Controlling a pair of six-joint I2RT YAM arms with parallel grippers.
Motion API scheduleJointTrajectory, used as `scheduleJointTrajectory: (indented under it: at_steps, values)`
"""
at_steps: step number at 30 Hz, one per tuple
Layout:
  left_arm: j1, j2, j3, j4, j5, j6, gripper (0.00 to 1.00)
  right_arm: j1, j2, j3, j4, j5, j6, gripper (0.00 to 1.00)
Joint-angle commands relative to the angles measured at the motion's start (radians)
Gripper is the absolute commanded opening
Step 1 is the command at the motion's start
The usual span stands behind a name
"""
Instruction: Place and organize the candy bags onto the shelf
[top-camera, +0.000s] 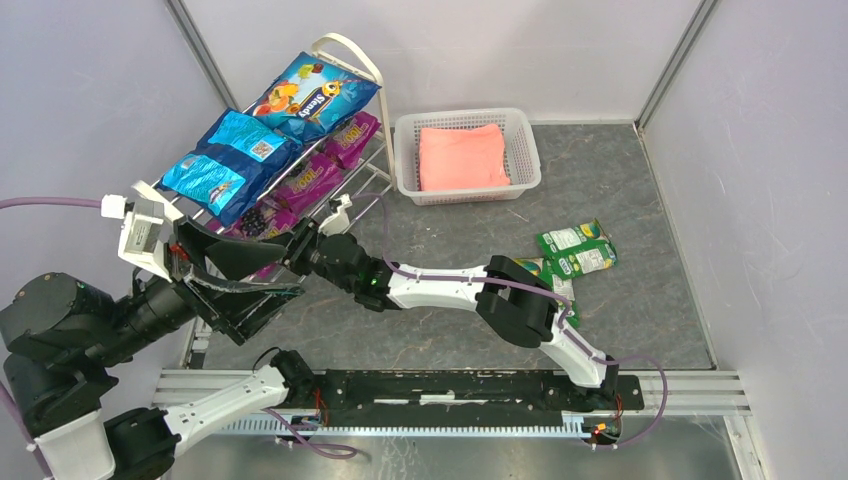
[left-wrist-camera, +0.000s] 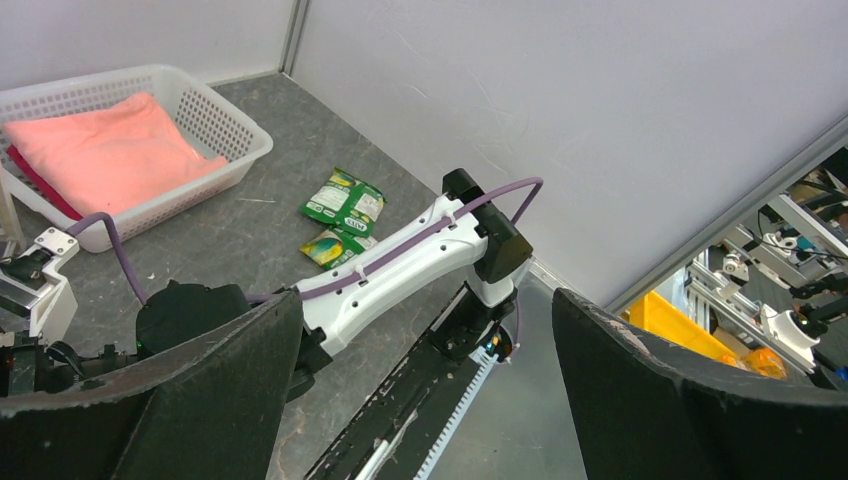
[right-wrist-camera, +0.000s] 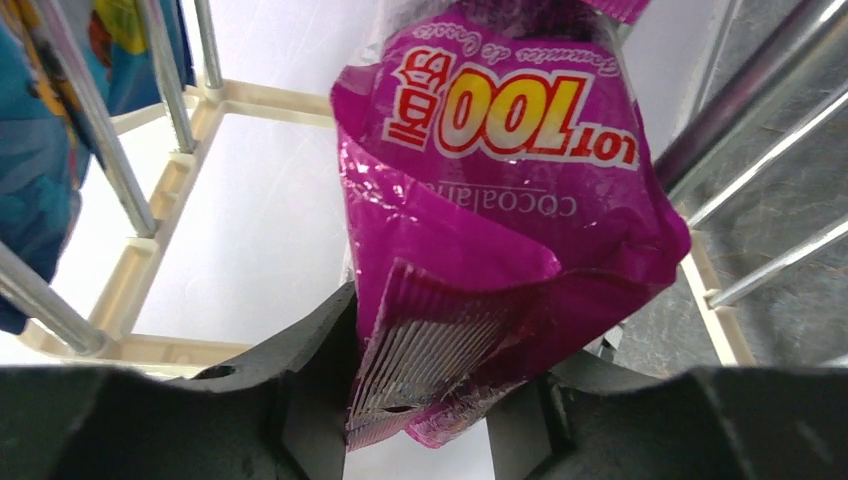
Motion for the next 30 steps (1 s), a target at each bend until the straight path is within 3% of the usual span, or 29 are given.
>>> scheduleJointTrajectory:
  at_steps: [1, 7, 22, 30]
  values:
    - [0.001, 0.017, -0.008, 0.032, 0.022, 0.014, 1.00, -0.002, -0.034, 0.048, 0.177, -0.017, -0.047, 0.47]
    - [0.001, 0.025, -0.013, 0.034, 0.026, 0.016, 1.00, -0.003, 0.077, 0.222, 0.221, -0.025, -0.054, 0.39]
    - [0.001, 0.018, -0.026, 0.057, 0.050, 0.006, 1.00, -0.001, 0.257, 0.485, 0.203, 0.134, -0.095, 0.38]
    - [0.002, 0.015, -0.037, 0.058, 0.048, 0.009, 1.00, -0.002, 0.282, 0.472, 0.144, 0.170, -0.066, 0.39]
